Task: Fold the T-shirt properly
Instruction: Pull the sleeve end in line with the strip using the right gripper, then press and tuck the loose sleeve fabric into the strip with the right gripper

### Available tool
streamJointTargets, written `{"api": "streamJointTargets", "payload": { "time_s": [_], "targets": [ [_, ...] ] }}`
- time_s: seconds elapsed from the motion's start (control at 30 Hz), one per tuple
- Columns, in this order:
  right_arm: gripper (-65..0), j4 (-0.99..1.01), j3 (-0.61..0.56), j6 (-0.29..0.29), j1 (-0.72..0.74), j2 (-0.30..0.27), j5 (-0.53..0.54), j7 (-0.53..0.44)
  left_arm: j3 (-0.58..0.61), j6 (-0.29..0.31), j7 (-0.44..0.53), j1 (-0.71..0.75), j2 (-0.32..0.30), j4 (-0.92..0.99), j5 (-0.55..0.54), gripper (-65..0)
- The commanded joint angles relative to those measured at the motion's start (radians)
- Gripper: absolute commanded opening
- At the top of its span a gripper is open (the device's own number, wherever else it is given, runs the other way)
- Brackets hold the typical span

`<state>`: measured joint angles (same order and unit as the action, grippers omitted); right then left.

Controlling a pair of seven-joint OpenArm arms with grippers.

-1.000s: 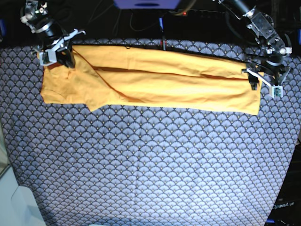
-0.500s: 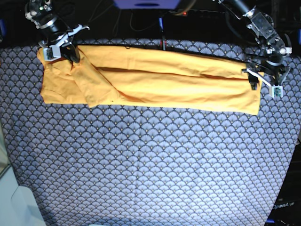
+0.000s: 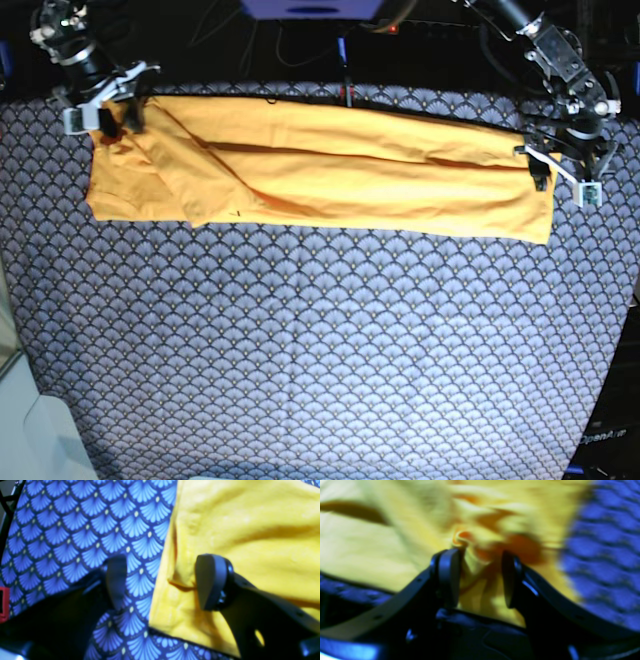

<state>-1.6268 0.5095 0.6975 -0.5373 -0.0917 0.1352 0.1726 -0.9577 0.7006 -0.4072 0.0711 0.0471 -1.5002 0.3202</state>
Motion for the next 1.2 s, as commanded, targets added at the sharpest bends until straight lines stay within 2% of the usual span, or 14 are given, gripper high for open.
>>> {"api": "streamJointTargets", "payload": {
  "time_s": [0.0,0.23,0.53,0.8,0.9,1.03,1.17],
  "targets": [
    [-36.9,-0.014,0.022,0.001,0.016,-0.009,0.014,-0.023,0.001,-0.002,0.024,-0.007,-0.011,-0.017,-0.014,-22.9],
    [-36.9,-0.014,0.116,0.001,0.062,-0.009,0.016,-0.018,0.001,-0.002,0.026,-0.007,-0.011,-0.017,-0.014,-22.9],
    [-36.9,-0.069,0.116,0.001,0.078,-0.007,0.016,-0.017,0.001,-0.002,0.026,-0.009,-0.011,-0.015,-0.014,-22.9],
    [-36.9,-0.169,0.108,0.001,0.108,0.027,0.016,-0.014,0.001,-0.002,0.026,-0.011,-0.011,-0.013,-0.014,-22.9],
    [-36.7,-0.208,0.071,0.001,0.115,0.063,0.013,-0.014,0.001,-0.002,0.026,-0.011,-0.011,-0.013,-0.014,-22.9],
    [-36.6,-0.209,-0.016,0.001,0.116,0.065,0.011,-0.006,0.001,-0.002,0.026,-0.011,-0.011,-0.013,-0.014,-22.9],
    [-36.6,-0.191,-0.111,0.001,0.164,0.037,0.011,0.118,0.001,-0.002,0.026,-0.011,-0.01,-0.013,-0.014,-22.9]
  ]
}}
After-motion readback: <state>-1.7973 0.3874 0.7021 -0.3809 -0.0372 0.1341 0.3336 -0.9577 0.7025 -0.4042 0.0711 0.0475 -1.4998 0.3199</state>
